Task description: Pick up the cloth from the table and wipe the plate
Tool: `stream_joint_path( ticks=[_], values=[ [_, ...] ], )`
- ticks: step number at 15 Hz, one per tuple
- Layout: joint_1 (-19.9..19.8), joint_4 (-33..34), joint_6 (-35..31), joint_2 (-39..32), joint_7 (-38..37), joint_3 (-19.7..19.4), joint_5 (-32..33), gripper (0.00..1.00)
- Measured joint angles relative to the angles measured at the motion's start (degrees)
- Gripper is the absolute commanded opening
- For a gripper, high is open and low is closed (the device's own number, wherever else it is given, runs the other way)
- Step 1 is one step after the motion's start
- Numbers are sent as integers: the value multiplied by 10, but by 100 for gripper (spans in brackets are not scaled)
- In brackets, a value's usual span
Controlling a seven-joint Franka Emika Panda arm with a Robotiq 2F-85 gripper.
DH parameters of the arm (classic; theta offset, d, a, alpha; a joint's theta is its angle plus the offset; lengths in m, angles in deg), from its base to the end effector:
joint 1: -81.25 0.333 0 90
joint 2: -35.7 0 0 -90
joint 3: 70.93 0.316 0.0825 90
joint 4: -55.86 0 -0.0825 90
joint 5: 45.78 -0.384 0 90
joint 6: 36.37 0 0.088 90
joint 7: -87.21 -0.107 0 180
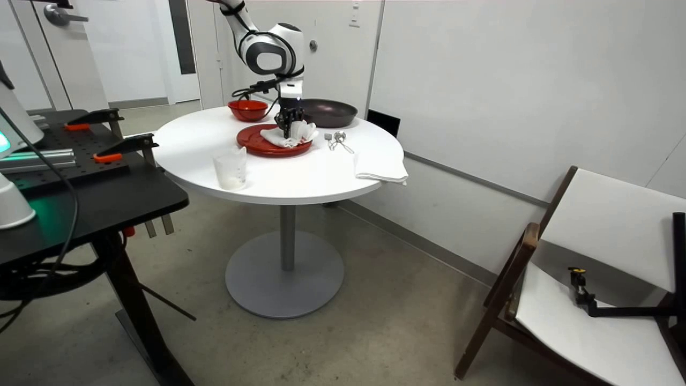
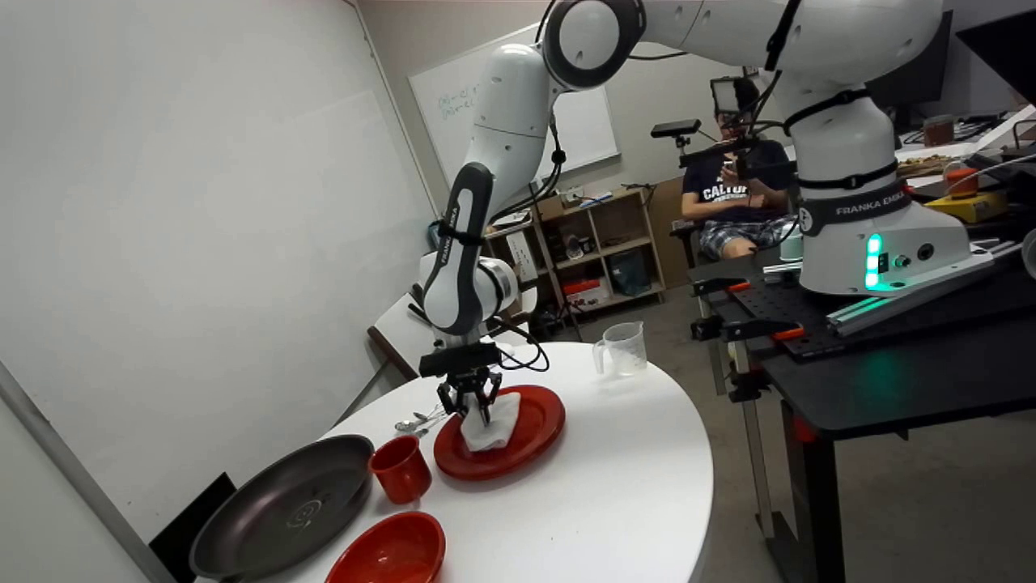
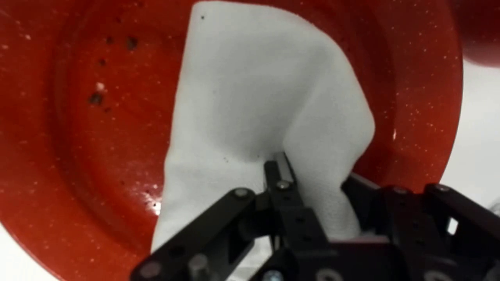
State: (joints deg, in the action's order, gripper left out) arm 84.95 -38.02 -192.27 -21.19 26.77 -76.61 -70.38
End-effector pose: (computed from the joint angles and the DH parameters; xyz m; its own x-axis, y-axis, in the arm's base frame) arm 0.6646 -0.0324 0.0451 0.1502 -0.9861 -0.0707 -0.9810 -0.1398 -0.1348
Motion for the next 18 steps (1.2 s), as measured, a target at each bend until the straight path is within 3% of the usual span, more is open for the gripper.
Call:
stream_joint_path(
  ticks=[7,18],
  values=[
    [-9,0,29,4,-23,6,2,6],
    [-132,-14,180,15,15,103,-79,6]
  ],
)
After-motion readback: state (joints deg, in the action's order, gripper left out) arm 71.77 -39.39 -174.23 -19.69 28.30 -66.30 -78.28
